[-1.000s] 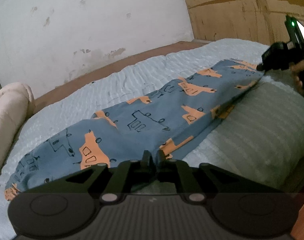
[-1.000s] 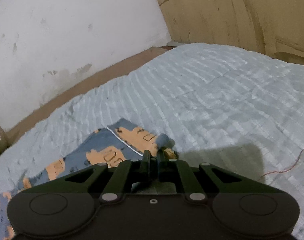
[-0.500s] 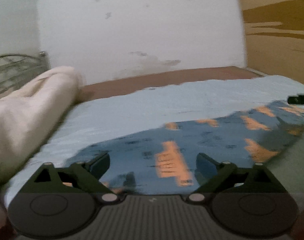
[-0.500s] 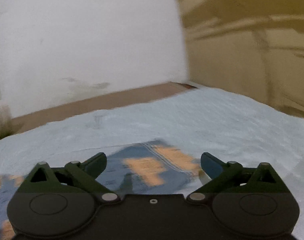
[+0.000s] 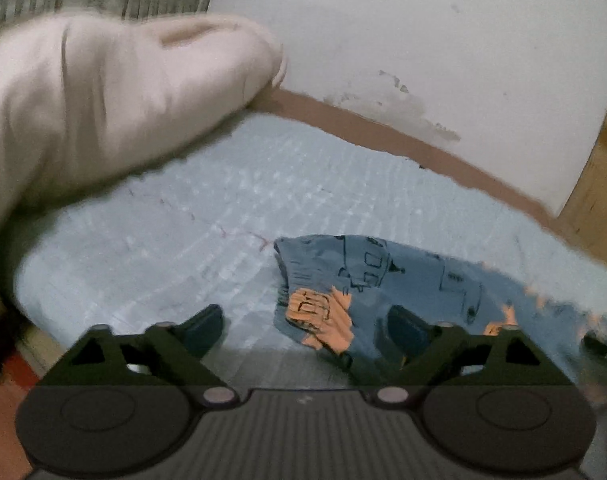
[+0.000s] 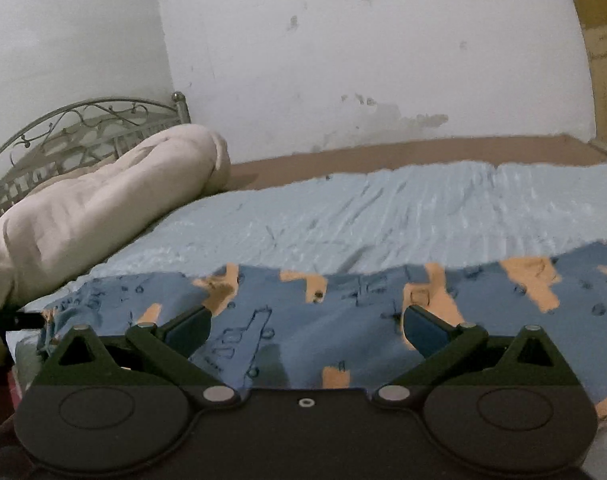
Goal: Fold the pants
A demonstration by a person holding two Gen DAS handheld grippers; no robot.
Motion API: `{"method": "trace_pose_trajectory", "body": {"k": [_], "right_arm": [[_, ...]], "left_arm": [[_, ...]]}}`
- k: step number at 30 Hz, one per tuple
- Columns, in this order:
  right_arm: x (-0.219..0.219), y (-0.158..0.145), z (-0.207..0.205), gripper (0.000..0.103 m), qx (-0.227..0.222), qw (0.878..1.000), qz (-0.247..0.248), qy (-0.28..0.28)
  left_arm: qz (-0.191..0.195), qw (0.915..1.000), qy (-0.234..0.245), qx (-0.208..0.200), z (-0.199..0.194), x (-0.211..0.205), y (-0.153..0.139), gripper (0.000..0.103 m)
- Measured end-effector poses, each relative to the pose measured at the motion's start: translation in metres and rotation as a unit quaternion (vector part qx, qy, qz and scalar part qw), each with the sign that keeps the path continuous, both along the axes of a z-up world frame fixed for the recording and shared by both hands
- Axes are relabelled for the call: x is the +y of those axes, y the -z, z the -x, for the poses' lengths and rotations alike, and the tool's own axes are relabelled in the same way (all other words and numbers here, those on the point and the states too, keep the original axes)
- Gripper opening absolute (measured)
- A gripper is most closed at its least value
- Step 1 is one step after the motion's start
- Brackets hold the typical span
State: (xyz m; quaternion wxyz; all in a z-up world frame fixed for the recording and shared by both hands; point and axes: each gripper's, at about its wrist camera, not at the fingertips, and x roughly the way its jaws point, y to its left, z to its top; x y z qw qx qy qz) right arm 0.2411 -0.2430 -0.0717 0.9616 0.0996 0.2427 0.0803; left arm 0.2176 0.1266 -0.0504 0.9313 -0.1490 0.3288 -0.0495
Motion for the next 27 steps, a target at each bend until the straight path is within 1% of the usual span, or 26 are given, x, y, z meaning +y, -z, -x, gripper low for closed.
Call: {"method": "trace_pose_trajectory", "body": {"k": [2, 4, 6, 10, 11, 12, 13, 14, 16, 17, 19, 22, 24, 25, 27], "right_arm": [[-0.005, 0.007, 0.001, 0.102, 0.011, 1.000, -0.016, 0.010], [-0.010, 0.012, 0.005, 0.102, 0.018, 0.999, -0.039, 0.016], [-0.019, 0.015, 0.006, 0.102, 0.014, 0.998, -0.056, 0.014], [-0.022, 0.019, 0.007, 0.102, 0.005, 0.998, -0.070, 0.007], [-0.022, 0.019, 0.008, 0.102, 0.004, 0.997, -0.072, 0.006], [-0.023, 0.019, 0.008, 0.102, 0.002, 0.997, -0.074, 0.004], [-0.023, 0.020, 0.008, 0.102, 0.002, 0.997, -0.077, 0.002], [-0.024, 0.020, 0.008, 0.102, 0.001, 0.997, -0.080, 0.001], [-0.025, 0.021, 0.007, 0.102, 0.001, 0.996, -0.086, 0.001], [-0.027, 0.021, 0.007, 0.102, 0.001, 0.996, -0.087, 0.001], [-0.027, 0.022, 0.008, 0.102, 0.001, 0.996, -0.088, 0.001], [-0.027, 0.022, 0.007, 0.102, 0.002, 0.996, -0.087, 0.001], [-0.026, 0.022, 0.007, 0.102, 0.003, 0.996, -0.085, 0.002], [-0.026, 0.022, 0.007, 0.102, 0.004, 0.997, -0.083, 0.003], [-0.022, 0.020, 0.007, 0.102, 0.005, 0.997, -0.073, 0.008]], "left_arm": [[0.031, 0.9994, 0.002, 0.018, -0.006, 0.010, 0.006, 0.068], [0.050, 0.9981, 0.006, 0.035, -0.012, 0.013, 0.013, 0.058], [0.066, 0.9965, 0.004, 0.050, -0.015, 0.012, 0.018, 0.056], [0.084, 0.9943, -0.007, 0.066, -0.021, 0.012, 0.025, 0.056], [0.080, 0.9943, -0.011, 0.070, -0.021, 0.010, 0.024, 0.053], [0.074, 0.9944, -0.016, 0.074, -0.024, 0.009, 0.024, 0.048], [0.066, 0.9945, -0.023, 0.078, -0.024, 0.007, 0.022, 0.036], [0.061, 0.9946, -0.029, 0.079, -0.023, 0.005, 0.019, 0.028], [0.055, 0.9949, -0.033, 0.078, -0.023, 0.003, 0.015, 0.019], [0.052, 0.9949, -0.038, 0.077, -0.022, 0.002, 0.013, 0.016], [0.035, 0.9959, -0.046, 0.069, -0.021, -0.004, 0.007, 0.014], [-0.010, 0.9971, -0.062, 0.043, -0.017, -0.017, -0.004, 0.012], [-0.038, 0.9962, -0.073, 0.028, -0.013, -0.023, -0.010, 0.012], [-0.048, 0.9956, -0.078, 0.021, -0.012, -0.025, -0.013, 0.012], [-0.054, 0.9948, -0.085, 0.016, -0.010, -0.025, -0.015, 0.011]]}}
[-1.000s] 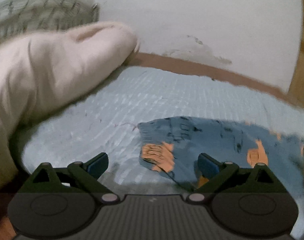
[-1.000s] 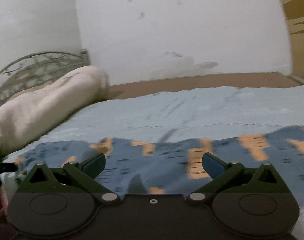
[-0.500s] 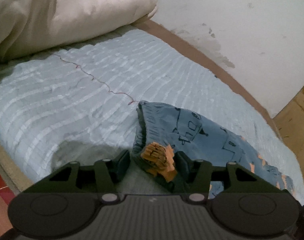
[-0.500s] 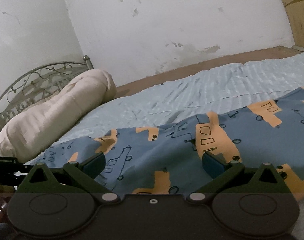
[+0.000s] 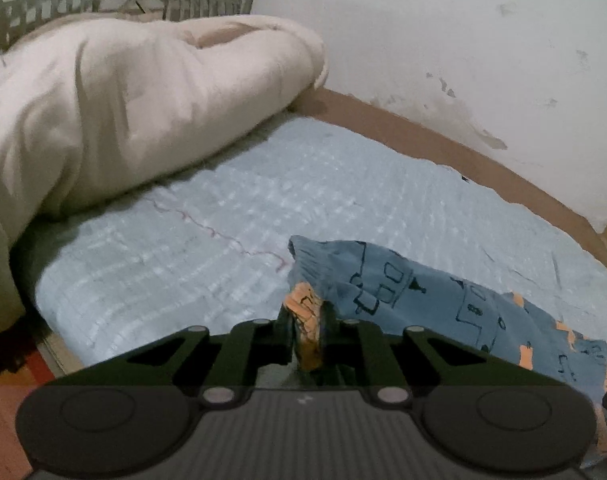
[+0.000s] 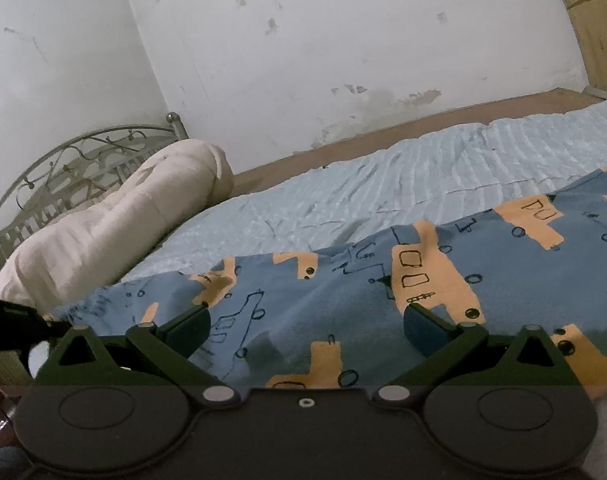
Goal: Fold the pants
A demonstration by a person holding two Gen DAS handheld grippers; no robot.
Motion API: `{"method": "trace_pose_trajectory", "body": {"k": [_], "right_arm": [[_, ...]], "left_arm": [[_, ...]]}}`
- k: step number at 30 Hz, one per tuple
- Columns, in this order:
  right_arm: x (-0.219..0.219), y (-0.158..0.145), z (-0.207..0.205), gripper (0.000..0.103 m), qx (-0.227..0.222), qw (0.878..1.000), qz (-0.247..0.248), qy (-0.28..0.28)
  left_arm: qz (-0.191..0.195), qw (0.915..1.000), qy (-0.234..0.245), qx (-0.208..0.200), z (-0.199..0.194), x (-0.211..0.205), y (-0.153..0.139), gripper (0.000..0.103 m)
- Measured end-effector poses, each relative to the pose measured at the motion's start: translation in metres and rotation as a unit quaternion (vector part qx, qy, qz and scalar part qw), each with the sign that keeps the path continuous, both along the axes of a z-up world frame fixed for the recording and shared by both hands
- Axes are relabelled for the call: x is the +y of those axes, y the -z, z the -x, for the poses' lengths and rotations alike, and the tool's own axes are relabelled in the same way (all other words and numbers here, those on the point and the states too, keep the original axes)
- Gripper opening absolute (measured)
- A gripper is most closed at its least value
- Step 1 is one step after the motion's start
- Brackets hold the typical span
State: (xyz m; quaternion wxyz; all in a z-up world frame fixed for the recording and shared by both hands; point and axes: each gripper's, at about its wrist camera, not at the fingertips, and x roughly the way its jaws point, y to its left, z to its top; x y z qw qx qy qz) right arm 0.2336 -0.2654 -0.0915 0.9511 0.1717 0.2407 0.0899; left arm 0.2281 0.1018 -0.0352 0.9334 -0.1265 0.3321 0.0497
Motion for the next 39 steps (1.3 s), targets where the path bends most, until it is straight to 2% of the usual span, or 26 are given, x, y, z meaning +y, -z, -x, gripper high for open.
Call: {"method": "trace_pose_trajectory", "body": {"k": [6, 10, 15, 18, 19, 20, 22, 25, 28, 31, 35, 39], "right_arm": [[0.027, -0.015, 0.008, 0.102, -0.002, 0.998, 0.058, -0.006], [0.046, -0.025, 0.018, 0.102, -0.011, 0.998, 0.066, -0.021], [0.073, -0.031, 0.024, 0.102, -0.016, 0.994, 0.093, -0.060], [0.081, -0.022, 0.020, 0.102, 0.004, 0.990, 0.119, -0.071], [0.081, -0.018, 0.018, 0.102, 0.015, 0.990, 0.123, -0.072], [0.081, -0.014, 0.018, 0.102, 0.023, 0.990, 0.124, -0.069], [0.079, -0.011, 0.020, 0.102, 0.023, 0.990, 0.119, -0.067], [0.077, -0.015, 0.020, 0.102, 0.020, 0.991, 0.114, -0.064], [0.081, -0.022, 0.012, 0.102, 0.014, 0.990, 0.128, -0.062], [0.086, -0.035, -0.011, 0.102, 0.001, 0.985, 0.156, -0.067], [0.097, -0.042, -0.065, 0.102, 0.013, 0.974, 0.206, -0.089], [0.115, -0.037, -0.118, 0.102, 0.030, 0.969, 0.211, -0.127]], "left_arm": [[0.007, 0.9999, -0.012, -0.004, 0.007, 0.016, -0.007, 0.011], [0.015, 0.9997, -0.021, -0.006, 0.016, 0.030, -0.011, 0.011], [0.015, 0.9996, -0.012, 0.018, 0.020, 0.032, 0.007, 0.012], [0.015, 0.9997, -0.009, 0.018, 0.022, 0.032, 0.013, 0.023], [0.012, 0.9997, -0.012, 0.017, 0.023, 0.032, 0.011, 0.032], [0.004, 0.9997, -0.017, 0.014, 0.024, 0.031, 0.008, 0.048], [-0.019, 0.9995, -0.025, 0.002, 0.026, 0.028, 0.002, 0.067], [-0.065, 0.9974, -0.015, -0.028, 0.028, 0.014, -0.011, 0.082], [-0.097, 0.9944, 0.008, -0.043, 0.021, -0.004, -0.018, 0.086], [-0.121, 0.9916, 0.023, -0.040, 0.007, -0.023, -0.017, 0.088], [-0.156, 0.9875, 0.017, -0.016, -0.014, -0.041, -0.008, 0.089], [-0.171, 0.9852, 0.003, 0.014, -0.027, -0.043, 0.009, 0.089]]}}
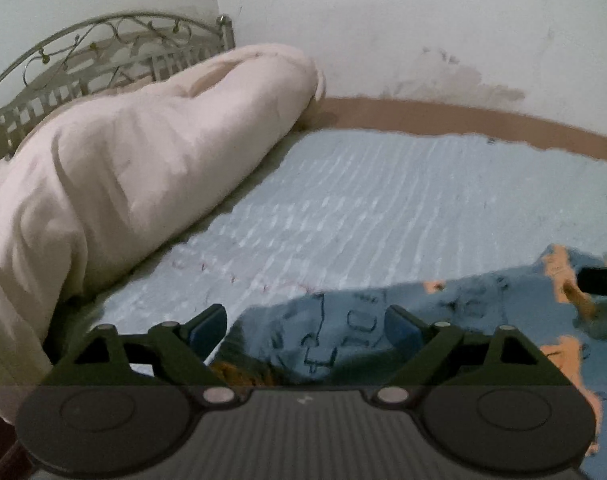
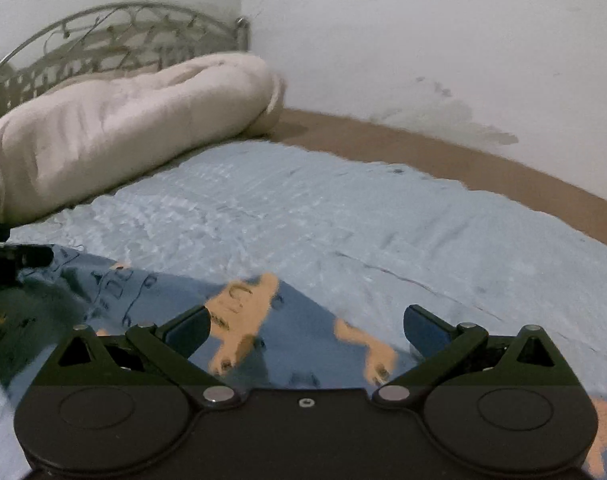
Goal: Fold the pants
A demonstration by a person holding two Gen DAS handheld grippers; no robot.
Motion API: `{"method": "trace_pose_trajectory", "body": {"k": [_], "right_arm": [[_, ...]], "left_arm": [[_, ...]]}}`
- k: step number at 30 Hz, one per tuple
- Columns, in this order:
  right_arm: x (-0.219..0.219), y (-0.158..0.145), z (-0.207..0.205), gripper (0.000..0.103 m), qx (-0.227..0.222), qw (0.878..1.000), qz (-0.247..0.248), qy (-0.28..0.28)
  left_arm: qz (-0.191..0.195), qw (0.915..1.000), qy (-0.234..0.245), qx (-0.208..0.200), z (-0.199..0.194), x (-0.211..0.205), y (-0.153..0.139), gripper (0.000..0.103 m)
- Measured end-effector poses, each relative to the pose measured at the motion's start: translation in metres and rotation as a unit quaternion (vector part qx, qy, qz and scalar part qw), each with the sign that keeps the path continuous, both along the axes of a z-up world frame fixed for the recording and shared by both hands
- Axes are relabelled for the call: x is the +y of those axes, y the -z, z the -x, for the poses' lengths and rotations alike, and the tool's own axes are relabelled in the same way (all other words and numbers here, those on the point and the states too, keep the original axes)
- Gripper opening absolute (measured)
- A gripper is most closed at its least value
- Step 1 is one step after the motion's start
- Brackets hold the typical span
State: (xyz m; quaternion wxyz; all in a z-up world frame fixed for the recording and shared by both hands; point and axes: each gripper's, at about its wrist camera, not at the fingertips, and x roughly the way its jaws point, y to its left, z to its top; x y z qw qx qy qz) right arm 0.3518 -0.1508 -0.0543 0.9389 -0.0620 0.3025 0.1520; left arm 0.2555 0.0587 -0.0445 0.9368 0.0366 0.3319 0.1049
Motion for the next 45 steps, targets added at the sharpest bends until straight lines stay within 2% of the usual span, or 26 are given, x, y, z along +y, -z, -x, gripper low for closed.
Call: {"method": "trace_pose_trajectory", "body": {"k": [3, 7, 10, 14, 18, 21, 25, 28, 30, 34, 38, 42, 45], "right_arm": [[0.018, 0.011, -0.022, 0.102, 0.021, 0.999, 0.004, -0.033], [0.034, 0.029, -0.042, 0.102, 0.027, 0.998, 0.058, -0.027], [0.025, 0.037, -0.057, 0.102, 0.019, 0.997, 0.073, 0.029], [-0.003, 0.034, -0.063, 0.102, 0.012, 0.993, 0.059, 0.099], [-0.026, 0.013, -0.029, 0.102, -0.021, 0.992, 0.048, 0.115], [-0.041, 0.005, 0.015, 0.102, -0.020, 0.995, 0.025, 0.096], [-0.053, 0.016, 0.070, 0.102, -0.005, 0.995, 0.056, 0.077], [-0.077, 0.025, 0.092, 0.102, 0.003, 0.992, 0.062, 0.112], [-0.099, 0.024, 0.099, 0.102, 0.004, 0.988, 0.048, 0.150], [-0.137, 0.022, 0.103, 0.102, -0.001, 0.977, 0.063, 0.202], [-0.187, 0.024, 0.112, 0.102, -0.003, 0.963, 0.063, 0.262], [-0.233, 0.023, 0.128, 0.102, -0.009, 0.940, 0.061, 0.336], [-0.262, 0.023, 0.146, 0.102, -0.010, 0.925, 0.023, 0.379]], "left_arm": [[0.002, 0.9998, -0.009, 0.017, -0.004, 0.005, 0.013, 0.091], [0.033, 0.9986, -0.023, 0.035, -0.004, 0.020, 0.026, 0.097], [0.051, 0.9976, -0.029, 0.037, -0.004, 0.026, 0.031, 0.098], [0.041, 0.9984, -0.030, 0.026, 0.002, 0.024, 0.024, 0.100], [0.023, 0.9989, -0.039, -0.006, 0.015, 0.014, 0.011, 0.101], [0.014, 0.9987, -0.032, -0.037, 0.028, -0.002, -0.001, 0.102], [0.002, 0.9983, 0.005, -0.059, 0.041, -0.034, -0.007, 0.102], [-0.010, 0.9979, 0.039, -0.050, 0.045, -0.057, -0.004, 0.102], [-0.012, 0.9978, 0.052, -0.039, 0.047, -0.068, 0.000, 0.102], [-0.021, 0.9976, 0.061, -0.025, 0.050, -0.079, 0.008, 0.102], [-0.049, 0.9966, 0.066, 0.000, 0.047, -0.084, 0.017, 0.102], [-0.054, 0.9964, 0.064, 0.004, 0.049, -0.085, 0.018, 0.102], [-0.054, 0.9965, 0.064, -0.001, 0.053, -0.091, 0.013, 0.102]]}}
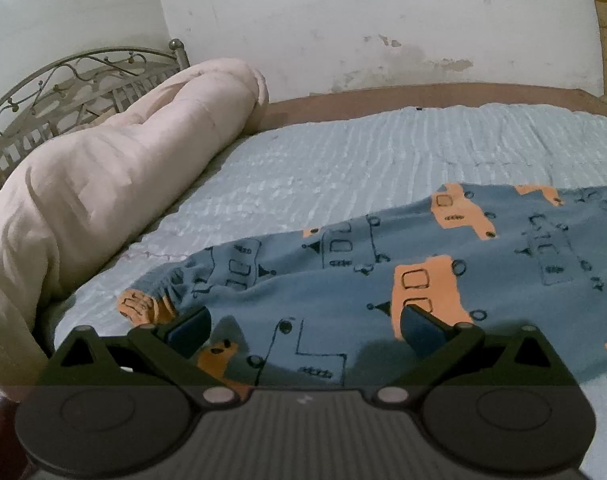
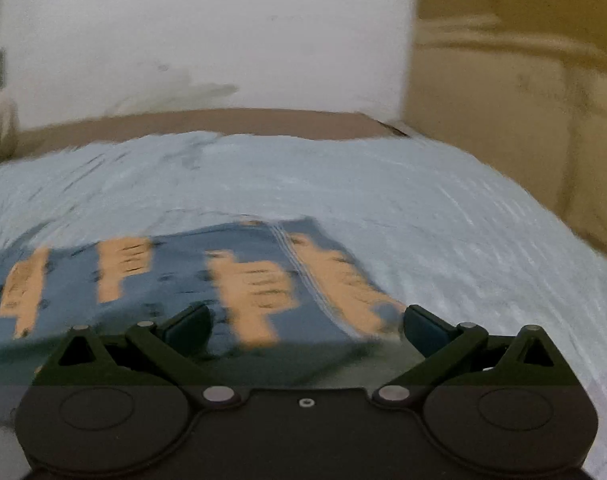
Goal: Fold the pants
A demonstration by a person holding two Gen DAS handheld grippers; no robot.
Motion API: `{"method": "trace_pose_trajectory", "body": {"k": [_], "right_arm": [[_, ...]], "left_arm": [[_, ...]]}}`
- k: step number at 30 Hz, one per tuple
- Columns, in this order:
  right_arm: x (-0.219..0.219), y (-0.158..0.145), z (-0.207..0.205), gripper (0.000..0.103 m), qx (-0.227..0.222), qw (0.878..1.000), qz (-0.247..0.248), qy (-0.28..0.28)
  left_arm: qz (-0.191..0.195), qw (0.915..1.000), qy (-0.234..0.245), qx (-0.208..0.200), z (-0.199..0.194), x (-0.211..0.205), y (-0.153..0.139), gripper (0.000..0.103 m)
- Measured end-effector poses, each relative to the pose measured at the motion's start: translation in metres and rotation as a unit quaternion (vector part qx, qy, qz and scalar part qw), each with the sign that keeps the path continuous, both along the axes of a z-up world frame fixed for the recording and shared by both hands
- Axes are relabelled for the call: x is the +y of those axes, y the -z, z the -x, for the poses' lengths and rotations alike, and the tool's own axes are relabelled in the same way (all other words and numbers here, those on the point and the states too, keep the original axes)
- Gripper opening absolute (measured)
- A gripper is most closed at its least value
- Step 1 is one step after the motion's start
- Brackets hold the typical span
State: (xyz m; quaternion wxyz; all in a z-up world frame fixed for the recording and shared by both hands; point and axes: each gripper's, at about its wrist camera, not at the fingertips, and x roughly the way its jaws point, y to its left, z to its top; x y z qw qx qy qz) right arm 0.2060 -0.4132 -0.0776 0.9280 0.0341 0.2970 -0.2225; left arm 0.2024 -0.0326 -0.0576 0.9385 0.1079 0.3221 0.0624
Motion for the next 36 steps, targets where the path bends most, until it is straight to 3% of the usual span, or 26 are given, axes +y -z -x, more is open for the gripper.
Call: {"method": "trace_pose_trajectory", "body": {"k": [2, 7, 15, 20, 29, 36], "right_arm": [[-0.016, 0.001, 0.010, 0.102, -0.027, 0.999, -0.037, 0.015], [-0.037, 0.006, 0.033, 0.102, -0.100, 0.986, -0.133, -0.031], [-0.070, 0.019, 0.043, 0.102, -0.161, 0.947, -0.276, -0.043], [-0.070, 0.021, 0.041, 0.102, -0.163, 0.945, -0.278, -0.047], [-0.069, 0.021, 0.040, 0.089, -0.160, 0.953, -0.255, -0.025], [-0.063, -0.001, 0.055, 0.085, -0.200, 0.955, -0.220, -0.015]], "left_arm": [[0.011, 0.9999, 0.011, -0.005, 0.001, -0.006, -0.005, 0.102], [0.038, 0.9969, 0.068, -0.015, 0.002, -0.038, -0.012, 0.102], [0.073, 0.9862, 0.146, 0.027, -0.009, -0.103, -0.001, 0.102], [0.052, 0.9866, 0.148, 0.045, -0.013, -0.121, 0.013, 0.102], [0.072, 0.9872, 0.135, 0.044, -0.007, -0.110, 0.005, 0.102], [0.075, 0.9860, 0.143, 0.042, -0.001, -0.112, 0.002, 0.102]]}}
